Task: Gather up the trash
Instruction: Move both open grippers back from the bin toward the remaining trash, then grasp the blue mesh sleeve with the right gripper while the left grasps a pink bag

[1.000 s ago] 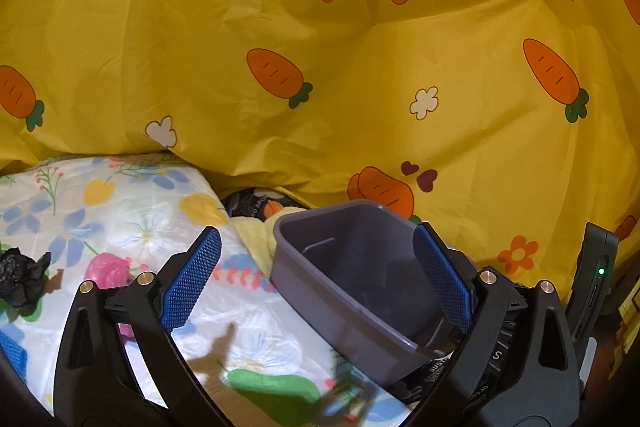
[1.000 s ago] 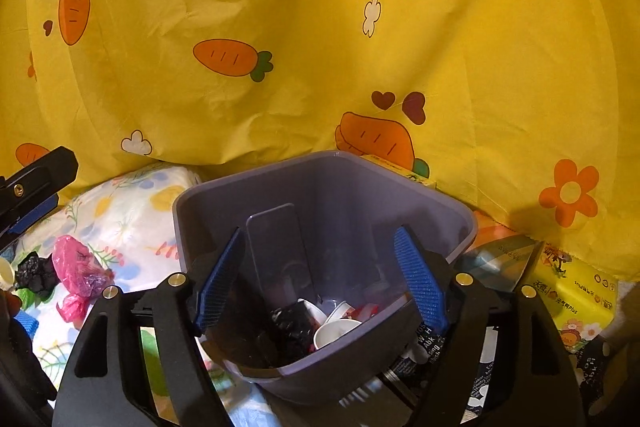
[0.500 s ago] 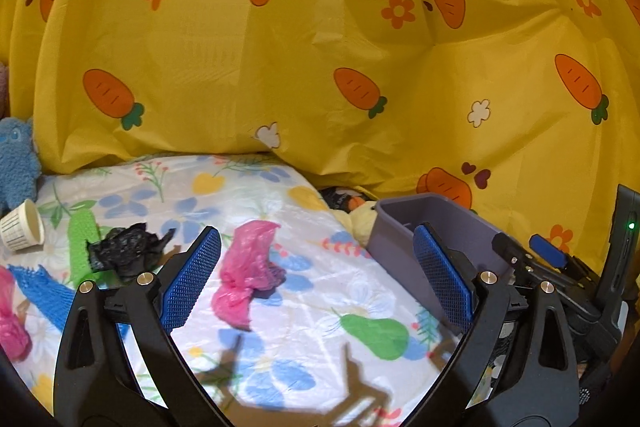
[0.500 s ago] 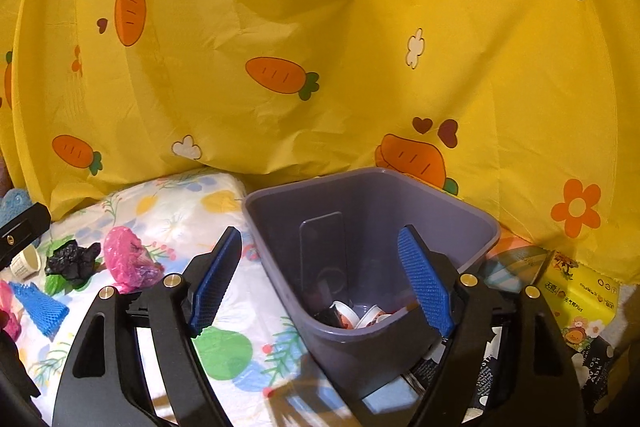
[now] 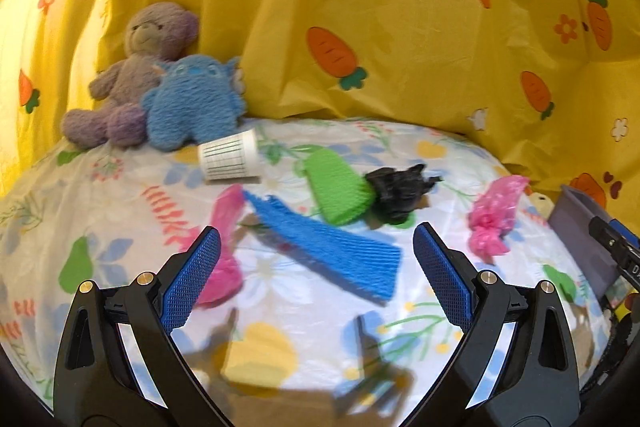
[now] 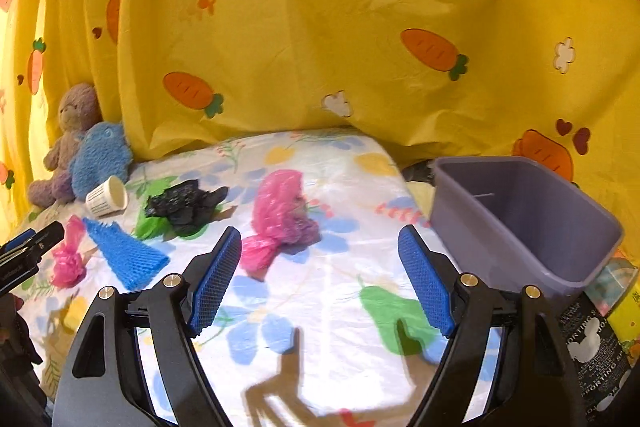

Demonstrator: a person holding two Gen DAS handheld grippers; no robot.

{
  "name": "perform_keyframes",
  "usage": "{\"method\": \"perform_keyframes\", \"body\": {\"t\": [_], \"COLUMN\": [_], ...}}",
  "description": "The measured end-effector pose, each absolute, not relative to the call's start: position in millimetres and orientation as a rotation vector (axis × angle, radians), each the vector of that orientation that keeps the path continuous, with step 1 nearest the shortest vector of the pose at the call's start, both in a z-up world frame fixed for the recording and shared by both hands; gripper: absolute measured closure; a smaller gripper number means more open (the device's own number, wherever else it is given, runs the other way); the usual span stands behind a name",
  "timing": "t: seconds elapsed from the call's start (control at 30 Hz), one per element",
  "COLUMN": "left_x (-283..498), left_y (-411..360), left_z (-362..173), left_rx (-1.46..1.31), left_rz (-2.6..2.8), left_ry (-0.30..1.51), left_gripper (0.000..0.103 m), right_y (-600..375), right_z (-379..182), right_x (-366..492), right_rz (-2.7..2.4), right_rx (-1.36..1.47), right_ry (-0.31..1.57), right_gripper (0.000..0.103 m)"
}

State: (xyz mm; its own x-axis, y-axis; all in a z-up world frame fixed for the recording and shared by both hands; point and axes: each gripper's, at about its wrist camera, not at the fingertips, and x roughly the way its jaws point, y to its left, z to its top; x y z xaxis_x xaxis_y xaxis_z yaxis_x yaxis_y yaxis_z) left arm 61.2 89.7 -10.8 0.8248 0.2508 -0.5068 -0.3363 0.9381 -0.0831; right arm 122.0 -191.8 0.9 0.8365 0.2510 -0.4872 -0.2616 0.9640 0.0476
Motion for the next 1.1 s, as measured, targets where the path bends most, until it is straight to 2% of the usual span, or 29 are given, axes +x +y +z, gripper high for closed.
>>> {"method": "perform_keyframes", "body": {"t": [0.23,0.63,0.8,0.87,0.93,1.0,1.03,1.1], "left_x": [36.0,22.4,25.5,27.1,29.0,32.1,33.6,36.6], "left_y": [142.5,163.6,164.7,165.0,165.2,165.9,166.2,167.0], "left_z": [-27.0,-28.0,-30.4,-31.7,-33.9,-37.0,-38.6,-41.0], "left_rx": [-0.241,-0.269,-0.268,-0.268,-0.271,-0.275,-0.276,-0.278], "left_rz": [0.445,0.481,0.466,0.460,0.454,0.449,0.446,0.443], "left_ry": [0.539,0.522,0.530,0.531,0.537,0.548,0.552,0.560], "left_gripper": [0.008,0.008,0.008,0.008,0.008,0.008,0.008,0.008], "right_y": [-99.6,21.7,34.0,35.5,36.1,36.9,36.6,37.4], "right_z": [-18.8,-61.6,-79.9,-85.9,-87.9,-86.8,-86.9,-87.6], "right_x": [120.2,140.7,153.7,156.6,158.2,158.7,159.1,160.7], "right_rz": [0.482,0.660,0.655,0.654,0.653,0.668,0.669,0.665], "right_rx": [-0.126,-0.353,-0.373,-0.380,-0.383,-0.378,-0.377,-0.382], "right_ry": [0.582,0.759,0.831,0.851,0.860,0.857,0.858,0.856], "right_gripper": [0.025,0.026,0.034,0.041,0.044,0.055,0.058,0.071]}}
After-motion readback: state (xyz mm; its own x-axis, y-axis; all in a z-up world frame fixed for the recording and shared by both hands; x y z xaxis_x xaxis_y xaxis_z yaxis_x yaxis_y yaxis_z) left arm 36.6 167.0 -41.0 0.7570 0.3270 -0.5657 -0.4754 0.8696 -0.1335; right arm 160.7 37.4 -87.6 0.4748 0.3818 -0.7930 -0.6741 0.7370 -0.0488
